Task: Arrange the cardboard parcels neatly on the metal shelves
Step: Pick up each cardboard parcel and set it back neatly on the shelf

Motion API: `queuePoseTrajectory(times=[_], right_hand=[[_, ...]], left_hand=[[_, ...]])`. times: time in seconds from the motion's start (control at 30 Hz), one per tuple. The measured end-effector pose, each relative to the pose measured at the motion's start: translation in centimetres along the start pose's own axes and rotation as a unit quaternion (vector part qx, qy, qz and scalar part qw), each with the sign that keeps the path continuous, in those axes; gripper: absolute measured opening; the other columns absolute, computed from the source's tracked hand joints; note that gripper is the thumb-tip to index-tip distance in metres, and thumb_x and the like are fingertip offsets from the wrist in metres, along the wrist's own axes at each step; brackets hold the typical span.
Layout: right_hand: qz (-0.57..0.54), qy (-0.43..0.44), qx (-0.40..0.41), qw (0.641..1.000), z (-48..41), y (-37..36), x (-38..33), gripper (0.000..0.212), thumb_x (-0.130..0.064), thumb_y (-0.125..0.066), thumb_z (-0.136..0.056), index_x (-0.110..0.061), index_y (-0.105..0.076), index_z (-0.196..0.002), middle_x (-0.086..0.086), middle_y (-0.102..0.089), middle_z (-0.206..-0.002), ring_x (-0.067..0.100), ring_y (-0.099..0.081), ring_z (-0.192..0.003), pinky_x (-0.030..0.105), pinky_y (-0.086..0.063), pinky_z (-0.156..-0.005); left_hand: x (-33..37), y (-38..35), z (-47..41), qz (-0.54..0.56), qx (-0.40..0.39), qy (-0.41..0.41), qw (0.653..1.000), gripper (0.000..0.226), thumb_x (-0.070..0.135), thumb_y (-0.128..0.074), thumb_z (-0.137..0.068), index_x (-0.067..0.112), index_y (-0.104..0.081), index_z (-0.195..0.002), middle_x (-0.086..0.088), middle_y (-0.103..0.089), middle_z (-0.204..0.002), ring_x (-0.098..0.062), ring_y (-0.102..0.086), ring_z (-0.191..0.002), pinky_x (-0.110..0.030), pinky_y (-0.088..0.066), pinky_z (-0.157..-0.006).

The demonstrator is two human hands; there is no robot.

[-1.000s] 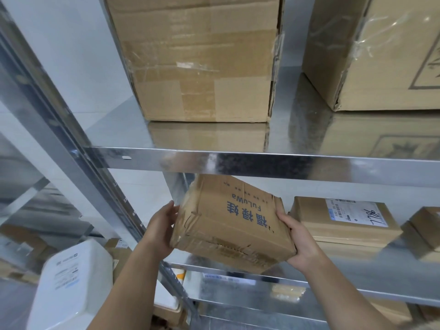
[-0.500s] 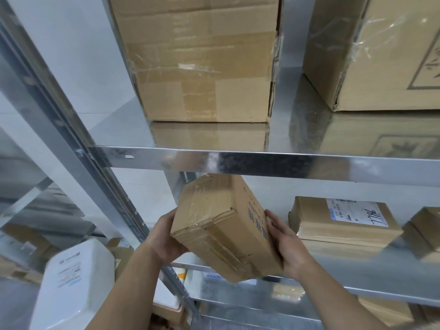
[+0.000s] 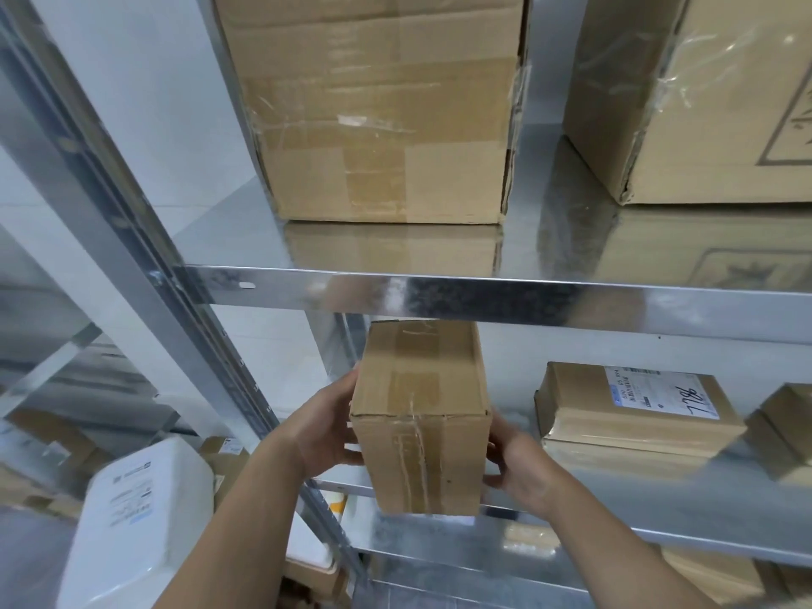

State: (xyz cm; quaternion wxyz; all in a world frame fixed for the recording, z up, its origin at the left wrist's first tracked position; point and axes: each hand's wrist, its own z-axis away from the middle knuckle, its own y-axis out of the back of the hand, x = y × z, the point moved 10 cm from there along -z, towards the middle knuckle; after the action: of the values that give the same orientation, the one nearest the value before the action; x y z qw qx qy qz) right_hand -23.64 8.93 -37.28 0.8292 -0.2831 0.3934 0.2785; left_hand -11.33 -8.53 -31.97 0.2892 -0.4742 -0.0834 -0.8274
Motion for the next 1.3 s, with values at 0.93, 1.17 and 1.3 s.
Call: queuePoseTrajectory(times=[0.93,1.17,1.3], right_hand=[[-0.041,0.052,-0.017,0.998,-0.3,0.9,-4.4,0.027,-0.032,-0.055,-0.105,-0.034,-0.064,-0.13,0.006,-0.071,-0.109,0.023,-0.065,-0.103,0.038,-0.058,-0.077],[-0.027,0.032,0.028,0.999,-2.3,0.8,-2.9,0.059,-0.067,-0.06,-0.093,-0.021,-0.067,-0.13,-0.003,-0.074,-0.115,0.016,-0.066,-0.113,0.036,-0.055,-0.087],[-0.066,0.034,0.026,0.997,-2.5,0.7,-2.8,0.086,-0.082,-0.071,-0.065,-0.026,-0.069,-0.131,0.001,-0.072,-0.128,0.023,-0.06,-0.13,0.049,-0.045,-0.112]], left_hand=[[0.9,0.4,-0.9,0.047,-0.007,-0.067,0.997,0.072,0.069,-0.071,-0.076,0.024,-0.067,-0.132,-0.013,-0.061,-0.14,-0.04,-0.057,-0.129,-0.06,-0.045,-0.109],[0.6,-1.1,-0.8,0.005,-0.003,-0.077,0.997,0.042,0.039,-0.048,-0.102,0.02,-0.082,-0.087,-0.011,-0.072,-0.098,-0.023,-0.071,-0.09,-0.038,-0.052,-0.088],[1.4,-2.2,-0.2,0.046,-0.03,-0.102,0.993,0.036,0.048,-0.059,-0.084,0.02,-0.082,-0.089,-0.007,-0.075,-0.096,-0.022,-0.071,-0.092,-0.037,-0.05,-0.086]])
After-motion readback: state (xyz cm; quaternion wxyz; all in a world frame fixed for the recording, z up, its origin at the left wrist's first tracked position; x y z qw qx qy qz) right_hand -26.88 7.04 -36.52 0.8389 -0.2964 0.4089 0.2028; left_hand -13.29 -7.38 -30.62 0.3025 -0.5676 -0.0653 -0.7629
